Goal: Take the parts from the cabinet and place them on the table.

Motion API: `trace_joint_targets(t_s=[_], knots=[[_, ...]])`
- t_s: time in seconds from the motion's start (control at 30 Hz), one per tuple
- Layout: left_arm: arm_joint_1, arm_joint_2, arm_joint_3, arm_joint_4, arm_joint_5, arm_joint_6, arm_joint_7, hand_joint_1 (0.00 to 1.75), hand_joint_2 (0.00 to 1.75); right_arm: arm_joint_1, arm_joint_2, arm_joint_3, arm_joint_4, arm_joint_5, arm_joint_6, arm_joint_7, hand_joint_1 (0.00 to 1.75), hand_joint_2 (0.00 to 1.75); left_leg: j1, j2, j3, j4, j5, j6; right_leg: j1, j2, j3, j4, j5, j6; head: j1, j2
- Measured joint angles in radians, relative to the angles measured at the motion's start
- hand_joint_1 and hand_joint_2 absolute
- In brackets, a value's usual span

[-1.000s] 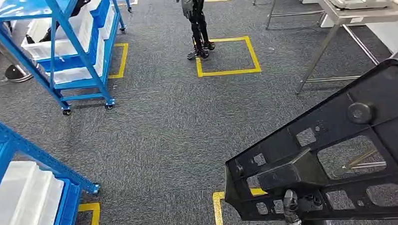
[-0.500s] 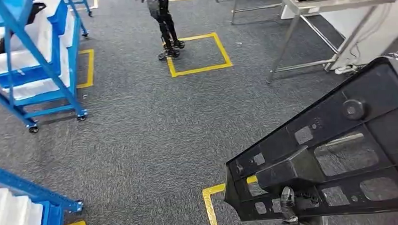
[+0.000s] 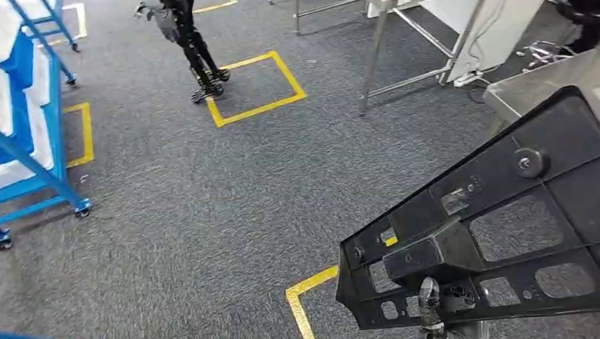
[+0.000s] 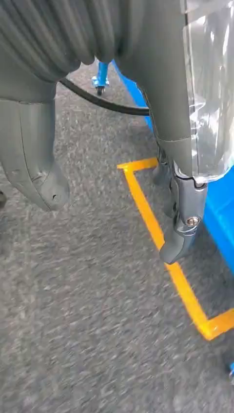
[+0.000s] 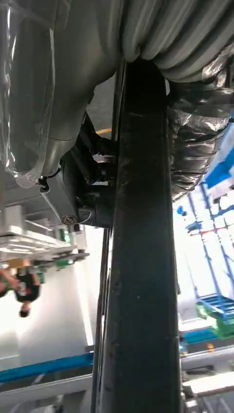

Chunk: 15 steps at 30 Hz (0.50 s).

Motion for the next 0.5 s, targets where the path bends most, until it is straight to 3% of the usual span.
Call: trace_joint_targets(t_s=[0.03, 0.07, 0.1, 0.13, 0.23, 0.27, 0.3, 0.33, 0.37, 0.4, 0.43, 0.47, 0.5], knots=[[-0.001, -0.001, 0.0, 0.0, -0.002, 0.0, -0.003, 0.0, 1.75, 0.0, -0.003, 0.004, 0.0, -0.002, -0.004, 0.0, 1.75, 1.75, 0.003, -0.006, 0.033, -0.083, 0.054, -0.002, -0.003, 0.014, 0.001, 0.007, -0.004, 0.005, 0.0, 0.0], [-0.001, -0.001, 0.0, 0.0, -0.002, 0.0, -0.008, 0.0, 1.75, 0.0, -0.006, 0.007, 0.0, -0.004, -0.006, 0.0, 1.75, 1.75, 0.008, -0.027, 0.07, -0.171, 0.101, -0.004, -0.006, 0.027, 0.0, 0.017, -0.01, 0.011, 0.0, 0.0], [-0.002, -0.003, 0.0, 0.0, -0.002, 0.0, -0.01, 0.0, 1.75, 0.0, -0.009, 0.01, 0.0, -0.005, -0.008, -0.001, 1.75, 1.75, 0.01, -0.078, 0.081, -0.195, 0.08, -0.005, -0.005, 0.036, -0.007, 0.025, -0.015, 0.018, 0.0, 0.0], [-0.001, -0.004, 0.0, 0.0, -0.002, 0.001, -0.013, 0.0, 1.75, -0.001, -0.011, 0.013, -0.001, -0.005, -0.009, 0.0, 1.75, 1.75, 0.009, -0.081, 0.081, -0.211, 0.082, 0.005, -0.003, 0.049, -0.017, 0.039, -0.018, 0.023, 0.0, 0.0], [-0.003, -0.006, 0.0, 0.0, -0.002, 0.0, -0.016, 0.0, 1.75, 0.003, -0.019, 0.017, -0.002, -0.006, -0.013, -0.001, 1.75, 1.75, 0.003, -0.05, 0.086, -0.21, 0.086, 0.022, -0.007, 0.079, -0.026, 0.03, -0.008, 0.04, 0.0, 0.0], [-0.005, -0.013, 0.0, 0.0, -0.002, 0.0, -0.017, 0.0, 1.75, 0.004, -0.021, 0.017, -0.002, -0.006, -0.013, -0.001, 1.75, 1.75, 0.012, -0.037, 0.087, -0.217, 0.091, 0.031, -0.008, 0.076, -0.026, 0.034, -0.011, 0.042, 0.0, 0.0], [-0.006, -0.014, 0.0, 0.0, -0.002, 0.0, -0.018, 0.0, 1.75, 0.006, -0.024, 0.018, -0.003, -0.006, -0.015, -0.002, 1.75, 1.75, 0.011, -0.028, 0.09, -0.221, 0.092, 0.035, -0.002, 0.013, -0.035, 0.058, -0.03, 0.049, 0.002, 0.0], [-0.005, -0.014, 0.0, 0.0, -0.002, 0.0, -0.018, 0.0, 1.75, 0.002, -0.027, 0.019, -0.003, -0.006, -0.017, -0.002, 1.75, 1.75, 0.01, -0.016, 0.091, -0.223, 0.092, 0.041, -0.003, -0.024, -0.062, 0.112, -0.063, 0.055, 0.003, 0.0], [-0.002, -0.014, 0.0, 0.0, -0.002, 0.0, -0.018, 0.0, 1.75, 0.001, -0.029, 0.022, -0.003, -0.006, -0.017, -0.001, 1.75, 1.75, 0.008, -0.002, 0.09, -0.223, 0.091, 0.042, -0.006, -0.043, -0.102, 0.19, -0.102, 0.059, 0.003, 0.0], [0.0, -0.014, 0.0, 0.0, -0.002, 0.0, -0.018, 0.0, 1.75, 0.001, -0.032, 0.023, -0.003, -0.006, -0.017, -0.001, 1.75, 1.75, 0.007, 0.012, 0.09, -0.223, 0.089, 0.042, -0.009, -0.05, -0.14, 0.265, -0.132, 0.062, 0.003, 0.0], [0.001, -0.014, 0.0, 0.0, -0.002, 0.0, -0.018, 0.0, 1.75, 0.002, -0.034, 0.023, -0.002, -0.006, -0.016, -0.001, 1.75, 1.75, 0.007, 0.023, 0.09, -0.223, 0.088, 0.042, -0.01, -0.052, -0.165, 0.311, -0.144, 0.063, 0.003, 0.0], [0.0, -0.014, 0.0, 0.0, -0.002, 0.0, -0.018, 0.0, 1.75, 0.003, -0.037, 0.023, -0.002, -0.006, -0.017, -0.001, 1.75, 1.75, 0.007, 0.04, 0.092, -0.222, 0.085, 0.042, -0.012, -0.054, -0.176, 0.327, -0.132, 0.065, 0.003, 0.0], [-0.001, -0.014, 0.0, 0.0, -0.002, 0.0, -0.018, 0.0, 1.75, 0.003, -0.038, 0.023, -0.002, -0.006, -0.016, -0.001, 1.75, 1.75, 0.007, 0.051, 0.095, -0.222, 0.083, 0.041, -0.012, -0.057, -0.158, 0.286, -0.098, 0.063, 0.003, 0.0]])
